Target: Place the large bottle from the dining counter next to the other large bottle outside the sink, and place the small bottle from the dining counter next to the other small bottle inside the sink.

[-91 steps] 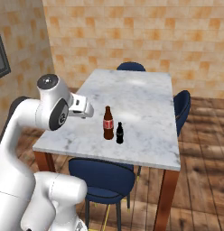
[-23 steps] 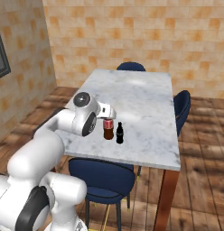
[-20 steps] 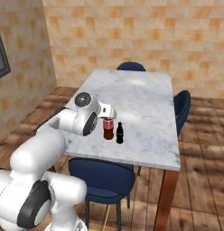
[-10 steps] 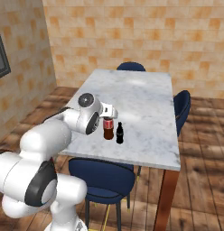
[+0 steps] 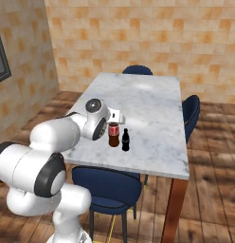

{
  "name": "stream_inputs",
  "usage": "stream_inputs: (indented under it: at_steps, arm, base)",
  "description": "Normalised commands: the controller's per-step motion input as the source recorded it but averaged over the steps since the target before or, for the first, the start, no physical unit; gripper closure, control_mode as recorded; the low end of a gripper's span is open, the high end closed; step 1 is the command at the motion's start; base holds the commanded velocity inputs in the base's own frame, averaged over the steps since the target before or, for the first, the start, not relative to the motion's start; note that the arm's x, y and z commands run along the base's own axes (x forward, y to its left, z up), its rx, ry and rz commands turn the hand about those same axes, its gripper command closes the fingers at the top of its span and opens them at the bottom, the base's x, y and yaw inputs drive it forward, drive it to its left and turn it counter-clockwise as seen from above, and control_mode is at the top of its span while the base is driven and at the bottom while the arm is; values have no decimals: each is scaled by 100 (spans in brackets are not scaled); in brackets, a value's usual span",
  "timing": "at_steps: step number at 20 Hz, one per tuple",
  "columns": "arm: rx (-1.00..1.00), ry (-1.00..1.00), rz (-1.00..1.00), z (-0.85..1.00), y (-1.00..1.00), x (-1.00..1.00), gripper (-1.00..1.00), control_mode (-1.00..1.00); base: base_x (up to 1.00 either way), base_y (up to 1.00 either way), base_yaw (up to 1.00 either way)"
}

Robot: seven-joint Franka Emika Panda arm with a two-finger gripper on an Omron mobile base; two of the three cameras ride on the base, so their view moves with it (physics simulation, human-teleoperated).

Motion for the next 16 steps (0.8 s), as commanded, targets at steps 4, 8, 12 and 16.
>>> stream_inputs:
  at_steps: [4,8,12,16]
  arm:
    - [0,0,0,-9,-5,14,-100,-100]
    - [0,0,0,-9,-7,11,-100,-100]
    - [0,0,0,-10,-7,13,-100,-100]
    - [0,0,0,-8,-4,13,-100,-100]
  base:
    - [0,0,0]
    - [0,0,0]
    - [0,0,0]
    - [0,0,0]
